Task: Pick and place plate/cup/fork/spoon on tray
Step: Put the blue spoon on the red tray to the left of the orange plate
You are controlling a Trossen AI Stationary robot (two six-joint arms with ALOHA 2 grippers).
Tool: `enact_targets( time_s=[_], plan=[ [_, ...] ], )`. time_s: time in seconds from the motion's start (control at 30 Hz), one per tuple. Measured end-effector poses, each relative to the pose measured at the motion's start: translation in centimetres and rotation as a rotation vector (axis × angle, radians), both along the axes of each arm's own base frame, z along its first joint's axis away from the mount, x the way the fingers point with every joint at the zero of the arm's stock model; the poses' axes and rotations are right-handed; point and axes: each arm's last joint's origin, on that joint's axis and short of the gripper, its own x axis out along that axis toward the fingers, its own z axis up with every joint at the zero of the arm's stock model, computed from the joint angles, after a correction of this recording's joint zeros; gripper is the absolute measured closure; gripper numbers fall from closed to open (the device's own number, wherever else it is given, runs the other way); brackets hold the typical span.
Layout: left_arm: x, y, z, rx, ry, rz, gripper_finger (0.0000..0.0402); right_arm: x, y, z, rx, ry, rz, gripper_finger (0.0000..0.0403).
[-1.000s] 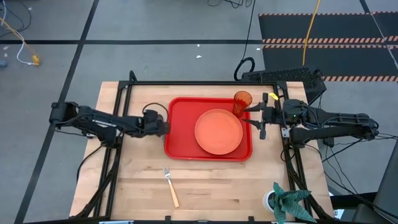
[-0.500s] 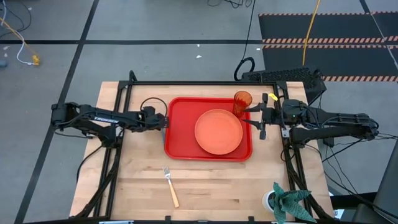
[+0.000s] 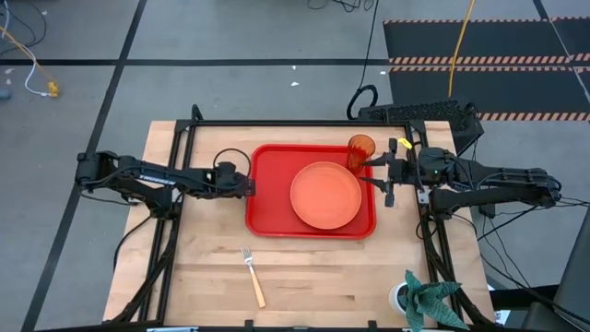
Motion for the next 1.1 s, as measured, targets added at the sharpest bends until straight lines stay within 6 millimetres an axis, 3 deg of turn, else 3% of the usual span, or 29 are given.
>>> enact_targets(
  time_s=[0.33,0.63,1.1],
  plan=[
    [0.1,-0.5,0.0,-0.014,0.029,-0.107,0.0309,0.0,0.0,0.0,0.000,0.000,0.000,0.0239],
    [-2.0,-1.0,-2.2,-0.068,0.377,-0.100,0.0309,0.0,0.0,-0.1,0.001,0.006,0.000,0.0239],
    [-2.0,-2.0,-1.9,-0.109,0.363,-0.123,0.0309,0.0,0.0,0.0,0.008,0.005,-0.002,0.0239]
  ],
)
